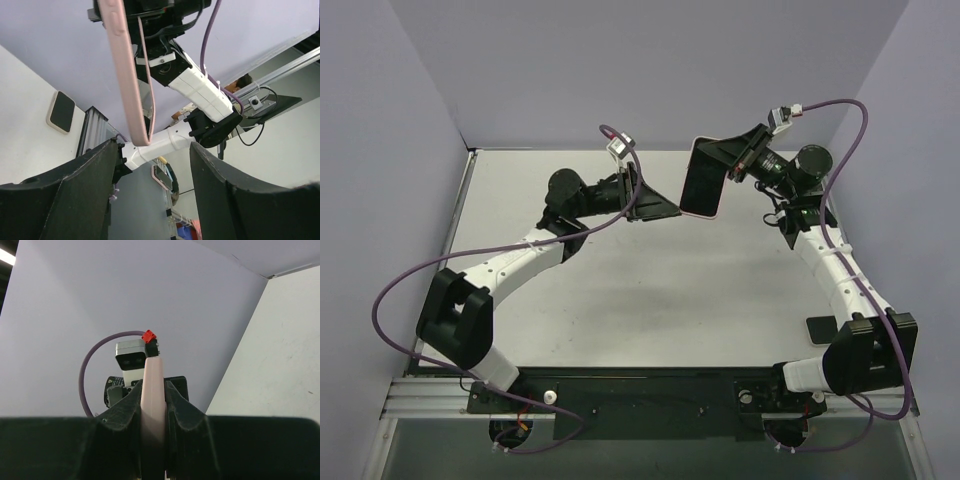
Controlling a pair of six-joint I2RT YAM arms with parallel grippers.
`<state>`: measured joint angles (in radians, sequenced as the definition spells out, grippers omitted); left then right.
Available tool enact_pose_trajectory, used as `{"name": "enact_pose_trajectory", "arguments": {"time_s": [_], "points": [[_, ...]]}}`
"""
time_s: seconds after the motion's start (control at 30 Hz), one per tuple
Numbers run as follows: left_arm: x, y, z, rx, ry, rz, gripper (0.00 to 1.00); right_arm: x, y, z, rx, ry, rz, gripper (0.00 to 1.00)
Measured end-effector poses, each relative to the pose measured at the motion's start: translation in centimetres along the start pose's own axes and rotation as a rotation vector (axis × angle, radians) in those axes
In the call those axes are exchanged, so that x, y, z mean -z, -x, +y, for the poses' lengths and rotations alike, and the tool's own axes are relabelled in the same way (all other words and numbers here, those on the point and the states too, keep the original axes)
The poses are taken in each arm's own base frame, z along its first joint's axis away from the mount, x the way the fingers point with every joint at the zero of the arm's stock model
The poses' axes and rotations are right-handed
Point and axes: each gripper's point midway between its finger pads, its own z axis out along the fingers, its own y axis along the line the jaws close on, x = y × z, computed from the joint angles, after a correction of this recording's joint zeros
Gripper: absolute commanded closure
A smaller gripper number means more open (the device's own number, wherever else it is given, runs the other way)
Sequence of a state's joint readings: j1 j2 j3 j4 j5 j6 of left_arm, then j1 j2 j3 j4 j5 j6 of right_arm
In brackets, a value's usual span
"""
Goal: Take the phone out of the phone case
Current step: Remove the phone case from the phone.
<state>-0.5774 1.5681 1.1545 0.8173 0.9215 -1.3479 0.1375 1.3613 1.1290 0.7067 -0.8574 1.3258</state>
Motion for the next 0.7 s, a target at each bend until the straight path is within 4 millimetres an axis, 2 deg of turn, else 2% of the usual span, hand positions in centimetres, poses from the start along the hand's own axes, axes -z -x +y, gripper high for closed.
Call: {"name": "enact_pose_trajectory", "arguments": {"time_s": [0.17, 0.27, 0.47, 0.67, 0.7], "points": [[-0.6, -0.6, 1.2, 0.042, 0.042, 0.019, 0.33, -0.2, -0.4, 0.1, -0.003, 0.005, 0.017, 1.0], [-1.0, -0.7, 1.0, 0.036, 0.044, 0.026, 0.48, -0.3, -0.6, 0.0, 0.003, 0.001, 0.022, 1.0], [-1.4, -0.8, 0.7, 0.027, 0.039, 0.033, 0.6, -0.4, -0.6, -0.4, 0.002, -0.01, 0.025, 1.0], [-1.8, -1.1, 1.3, 0.048, 0.047, 0.042, 0.66, -0.4, -0.6, -0.5, 0.029, -0.024, 0.029, 1.0], [-1.8, -1.2, 1.4, 0.051, 0.049, 0.043, 0.75, -0.4, -0.6, -0.7, 0.03, -0.031, 0.031, 1.0]]}}
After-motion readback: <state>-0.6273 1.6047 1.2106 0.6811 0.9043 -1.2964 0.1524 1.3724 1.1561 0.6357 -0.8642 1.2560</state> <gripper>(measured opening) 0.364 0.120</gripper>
